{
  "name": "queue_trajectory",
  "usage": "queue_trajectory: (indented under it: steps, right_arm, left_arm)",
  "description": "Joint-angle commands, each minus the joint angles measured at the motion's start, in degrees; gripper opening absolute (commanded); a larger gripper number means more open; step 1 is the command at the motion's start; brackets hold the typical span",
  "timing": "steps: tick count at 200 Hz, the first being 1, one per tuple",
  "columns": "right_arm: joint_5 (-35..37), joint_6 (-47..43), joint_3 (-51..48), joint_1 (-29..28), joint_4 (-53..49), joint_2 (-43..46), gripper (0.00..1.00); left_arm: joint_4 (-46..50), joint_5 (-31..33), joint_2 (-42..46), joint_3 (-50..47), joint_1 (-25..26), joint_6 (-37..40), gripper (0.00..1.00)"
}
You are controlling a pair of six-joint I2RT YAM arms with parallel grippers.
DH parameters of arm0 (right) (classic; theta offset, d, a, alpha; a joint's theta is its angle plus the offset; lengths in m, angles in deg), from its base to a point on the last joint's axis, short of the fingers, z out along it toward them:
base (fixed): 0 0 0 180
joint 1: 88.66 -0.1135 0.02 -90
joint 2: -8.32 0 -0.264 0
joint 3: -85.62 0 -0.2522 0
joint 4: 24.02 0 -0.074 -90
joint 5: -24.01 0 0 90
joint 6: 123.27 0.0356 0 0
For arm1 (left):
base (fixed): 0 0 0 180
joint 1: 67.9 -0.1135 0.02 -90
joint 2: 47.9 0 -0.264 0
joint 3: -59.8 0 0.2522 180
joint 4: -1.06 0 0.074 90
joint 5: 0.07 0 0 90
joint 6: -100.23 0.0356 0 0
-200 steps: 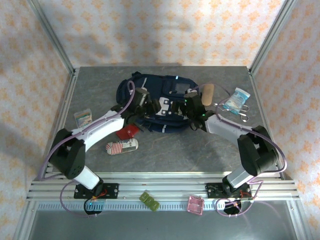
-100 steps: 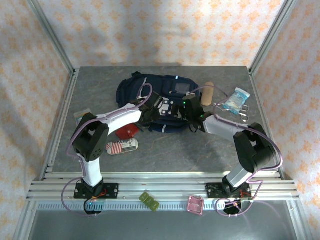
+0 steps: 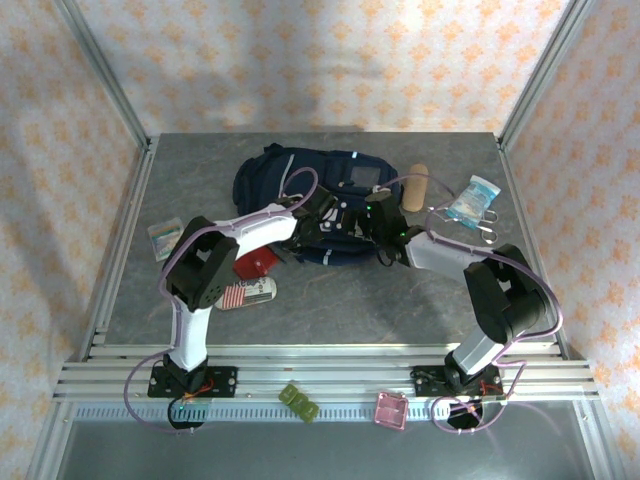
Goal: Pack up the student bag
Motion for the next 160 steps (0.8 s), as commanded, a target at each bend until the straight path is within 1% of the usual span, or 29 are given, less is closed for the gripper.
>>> queue_trajectory:
  steps: [1, 20, 30, 38, 45, 79, 92, 107, 148, 160]
  right_arm:
    - [0.4, 0.8, -1.5, 0.2, 0.6, -0.4, 0.66]
    - [0.4, 1.0, -1.7, 0.2, 0.9, -0.4, 0.66]
    - [0.2, 1.2, -1.7, 0.2, 1.1, -0.5, 0.66]
    - [-0.1, 1.4, -1.8, 0.2, 1.1, -0.7, 0.66]
    - [-0.3, 1.6, -1.8, 0.2, 1.3, -0.7, 0.66]
    - [-0.5, 2.1, -2.4, 0.2, 1.7, -0.3, 0.66]
    - [-0.5, 2.2, -2.4, 0.1, 1.6, -0.3, 0.66]
    - [-0.5, 2.3, -2.5, 0.2, 1.6, -0.2, 0.66]
    - [-0.5, 2.5, -2.6, 0.2, 1.6, 0.0, 0.66]
    - [-0.5, 2.5, -2.7, 0.2, 1.6, 0.2, 0.66]
  left_arm:
    - [3.0, 3.5, -1.3, 0.2, -0.8, 1.2, 0.4]
    - [2.2, 3.1, 0.4, -1.1, -0.8, 1.7, 0.35]
    - [2.0, 2.9, 1.2, -1.5, -0.8, 2.0, 0.35]
    - [2.1, 2.9, 1.6, -1.7, -0.8, 2.2, 0.29]
    - [2.2, 2.9, 2.0, -1.8, -0.8, 2.4, 0.28]
    - [1.5, 2.2, 4.3, -2.4, -0.9, 2.7, 0.28]
    - [1.2, 2.3, 4.7, -2.4, -1.0, 3.2, 0.35]
    - [1.3, 2.7, 4.6, -2.2, -1.2, 3.9, 0.39]
    - [1.1, 1.8, 2.1, -2.2, -2.0, 4.4, 0.39]
    - [0.9, 2.2, 1.9, -2.9, -2.0, 4.1, 0.36]
